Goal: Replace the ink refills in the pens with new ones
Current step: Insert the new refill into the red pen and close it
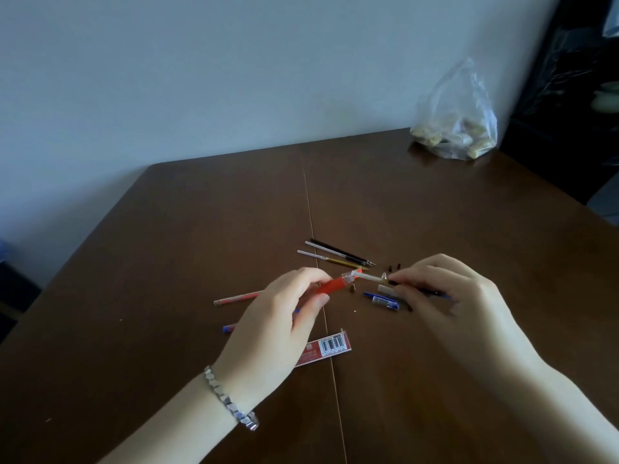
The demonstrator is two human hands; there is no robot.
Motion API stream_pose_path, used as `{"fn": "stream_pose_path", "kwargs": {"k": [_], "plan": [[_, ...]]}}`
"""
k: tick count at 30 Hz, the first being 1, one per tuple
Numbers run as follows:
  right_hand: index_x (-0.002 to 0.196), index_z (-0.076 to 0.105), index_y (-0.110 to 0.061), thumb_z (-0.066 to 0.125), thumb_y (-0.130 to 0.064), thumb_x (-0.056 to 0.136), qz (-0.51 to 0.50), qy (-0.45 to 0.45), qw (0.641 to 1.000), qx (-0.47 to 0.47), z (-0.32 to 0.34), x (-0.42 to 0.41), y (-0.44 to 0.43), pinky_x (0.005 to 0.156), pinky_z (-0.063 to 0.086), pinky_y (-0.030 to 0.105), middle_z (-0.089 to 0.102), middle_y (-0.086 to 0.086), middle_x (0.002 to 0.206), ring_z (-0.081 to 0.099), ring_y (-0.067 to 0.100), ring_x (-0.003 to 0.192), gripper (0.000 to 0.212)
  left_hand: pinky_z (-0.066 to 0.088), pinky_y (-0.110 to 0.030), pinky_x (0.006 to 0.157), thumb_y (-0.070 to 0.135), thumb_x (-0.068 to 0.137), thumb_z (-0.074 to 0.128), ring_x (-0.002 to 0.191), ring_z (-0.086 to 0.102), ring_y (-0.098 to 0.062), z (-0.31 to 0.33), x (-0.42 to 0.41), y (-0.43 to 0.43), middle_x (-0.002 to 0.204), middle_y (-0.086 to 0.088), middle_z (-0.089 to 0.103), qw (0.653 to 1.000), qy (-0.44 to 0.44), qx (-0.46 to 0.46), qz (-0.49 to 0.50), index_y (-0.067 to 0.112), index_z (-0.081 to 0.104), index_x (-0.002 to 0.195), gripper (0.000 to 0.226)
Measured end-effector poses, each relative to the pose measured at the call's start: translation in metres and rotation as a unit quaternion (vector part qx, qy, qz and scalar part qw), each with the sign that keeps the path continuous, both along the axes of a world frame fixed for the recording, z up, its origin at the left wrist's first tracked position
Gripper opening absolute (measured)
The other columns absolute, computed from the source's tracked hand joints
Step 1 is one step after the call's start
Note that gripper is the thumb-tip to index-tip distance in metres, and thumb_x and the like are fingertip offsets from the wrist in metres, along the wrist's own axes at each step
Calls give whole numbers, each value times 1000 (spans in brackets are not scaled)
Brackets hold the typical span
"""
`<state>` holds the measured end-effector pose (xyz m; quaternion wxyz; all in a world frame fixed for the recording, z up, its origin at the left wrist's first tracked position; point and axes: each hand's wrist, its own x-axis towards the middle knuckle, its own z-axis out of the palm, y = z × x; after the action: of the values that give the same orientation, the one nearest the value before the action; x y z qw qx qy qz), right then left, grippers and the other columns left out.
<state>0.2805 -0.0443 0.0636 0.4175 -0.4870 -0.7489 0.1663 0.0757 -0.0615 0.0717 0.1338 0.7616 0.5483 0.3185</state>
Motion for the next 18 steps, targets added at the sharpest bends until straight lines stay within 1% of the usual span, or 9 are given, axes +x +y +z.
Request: {"fn": "stream_pose_path", "kwargs": {"k": [3,6,8,10,13,15,18], "plan": [[87,72,-24,67,-9,78,1,-8,1000,-9,-1,1,-1,71,42,6,60,-13,86,54,2,89,19,36,4,79,24,85,52,89,53,9,1,1,-2,96,21,54,1000,-19,-15,-6,30,55,105,20],[88,72,-23,67,-9,78,1,-17,1000,-16,-1,2,-3,70,40,3,61,-8,85,53,2,90,19,38,4,78,26,86,52,93,54,8,2,2,-5,93,30,52,999,-38,-32,-14,45,45,95,23],[88,72,-24,66,-9,78,7,-19,1000,-24,-1,4,-4,70,40,1,61,-9,85,55,1,88,19,37,5,77,27,86,51,98,52,10,0,2,-7,93,33,50,998,-44,-37,-17,49,42,93,25],[89,73,-24,66,-11,79,9,-33,999,-27,0,5,-6,67,42,5,61,-8,85,58,5,78,18,37,5,77,27,85,51,102,48,10,-2,2,-8,93,32,52,998,-40,-40,-23,44,46,95,21],[87,73,-24,62,-20,79,4,-77,997,-9,2,7,-9,56,42,13,59,-7,83,56,9,66,14,39,2,79,25,85,52,96,55,6,-7,1,-10,98,22,57,999,-14,-29,-28,31,55,103,19],[87,73,-23,61,-20,79,3,-82,997,-9,3,9,-10,61,42,15,58,-7,83,55,10,65,14,40,1,80,26,85,52,98,54,3,-9,0,-11,104,18,57,999,-7,-26,-26,28,56,107,23],[87,73,-20,66,-8,78,-7,-79,997,-16,2,12,-10,68,39,8,59,-5,85,58,12,69,17,38,3,79,24,86,52,95,54,7,-9,0,-12,101,19,58,999,-21,-28,-20,28,56,106,21]]}}
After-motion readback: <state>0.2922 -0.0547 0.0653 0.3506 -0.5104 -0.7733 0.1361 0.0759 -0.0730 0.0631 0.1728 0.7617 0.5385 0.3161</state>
